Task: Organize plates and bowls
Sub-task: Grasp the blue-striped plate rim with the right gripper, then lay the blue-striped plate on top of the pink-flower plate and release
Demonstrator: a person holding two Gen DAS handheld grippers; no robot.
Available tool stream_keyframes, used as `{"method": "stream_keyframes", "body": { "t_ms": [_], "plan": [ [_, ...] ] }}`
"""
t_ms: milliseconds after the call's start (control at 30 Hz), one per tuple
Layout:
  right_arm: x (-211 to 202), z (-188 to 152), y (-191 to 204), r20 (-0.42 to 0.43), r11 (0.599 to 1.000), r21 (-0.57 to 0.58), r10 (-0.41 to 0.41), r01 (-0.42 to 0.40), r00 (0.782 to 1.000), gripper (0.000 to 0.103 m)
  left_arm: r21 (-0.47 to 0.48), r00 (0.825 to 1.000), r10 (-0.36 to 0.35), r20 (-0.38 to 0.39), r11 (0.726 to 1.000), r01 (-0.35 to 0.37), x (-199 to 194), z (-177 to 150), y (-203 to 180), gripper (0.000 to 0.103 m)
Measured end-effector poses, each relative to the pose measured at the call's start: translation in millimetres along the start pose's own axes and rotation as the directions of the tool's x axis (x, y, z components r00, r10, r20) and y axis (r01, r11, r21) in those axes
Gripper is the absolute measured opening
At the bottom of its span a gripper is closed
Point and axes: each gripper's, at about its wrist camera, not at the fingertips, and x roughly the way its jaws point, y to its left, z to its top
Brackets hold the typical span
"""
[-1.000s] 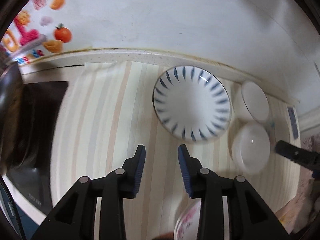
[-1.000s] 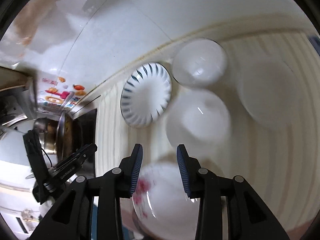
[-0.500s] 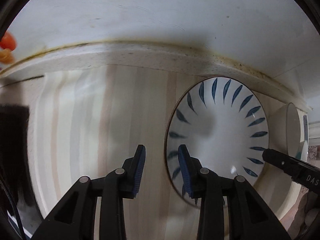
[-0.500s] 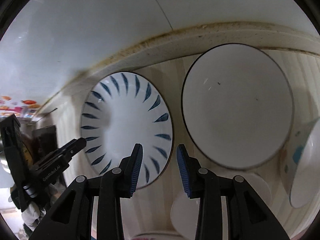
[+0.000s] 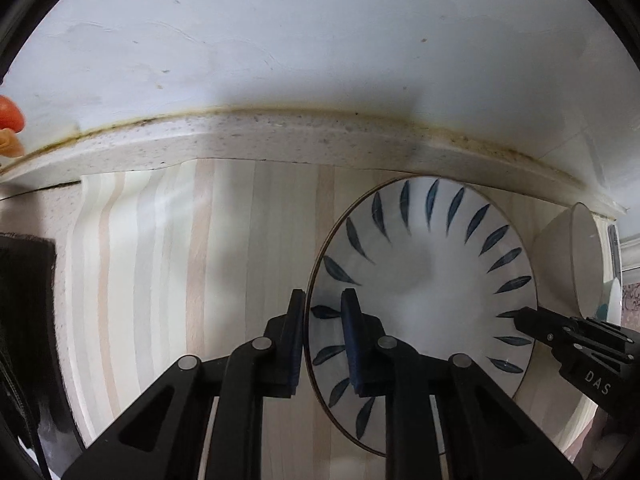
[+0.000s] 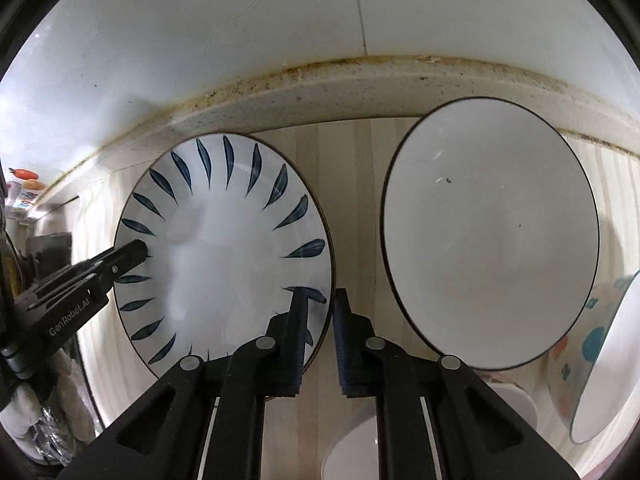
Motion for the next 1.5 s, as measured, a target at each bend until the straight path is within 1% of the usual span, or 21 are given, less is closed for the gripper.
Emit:
{"method": "stream_keyframes", "body": {
  "t_ms": [167, 400, 633, 800, 933, 1133, 1300, 1500],
  "plan": [
    [-17, -8, 0, 0.022, 0.999, -0.036, 0.020, -0.020, 1.000, 0.014, -0.008, 0.999, 0.013, 0.041, 1.000, -0.013, -29, -19, -5, 0.016],
    [-61, -32, 1, 0.076, 0.994, -0.082, 0.079, -0.072, 0.994, 0.014, -0.026, 0.994, -0.001, 0.111, 1.000, 0.004, -92, -57, -15, 0.016],
    [-122, -76, -13, 0.127, 0.983, -0.143, 0.130, -0.112, 0.983, 0.014, -0.025, 0.984, -0.027, 0.175, 0.999, 0.032, -149, -98, -32, 0.016],
    [-149, -117, -25, 0.143, 0.978, -0.156, 0.159, -0.137, 0.977, 0.014, -0.014, 0.977, -0.041, 0.207, 0.999, 0.045, -172, -135, -58, 0.016],
    [-162, -152, -35, 0.149, 0.975, -0.162, 0.174, -0.150, 0.973, 0.014, -0.001, 0.976, -0.039, 0.214, 0.999, 0.041, -178, -163, -69, 0.016],
    [-165, -195, -56, 0.131, 0.973, -0.155, 0.190, -0.169, 0.973, 0.014, 0.004, 0.986, -0.034, 0.162, 0.999, 0.034, -163, -203, -79, 0.016],
    [-146, -218, -71, 0.085, 0.976, -0.137, 0.183, -0.170, 0.979, 0.014, -0.011, 0.997, -0.031, 0.069, 0.999, 0.032, -134, -228, -84, 0.016],
    [-111, -234, -85, 0.027, 0.978, -0.119, 0.178, -0.173, 0.984, 0.014, -0.019, 1.000, -0.004, -0.013, 1.000, 0.003, -98, -248, -87, 0.016]
  ]
}}
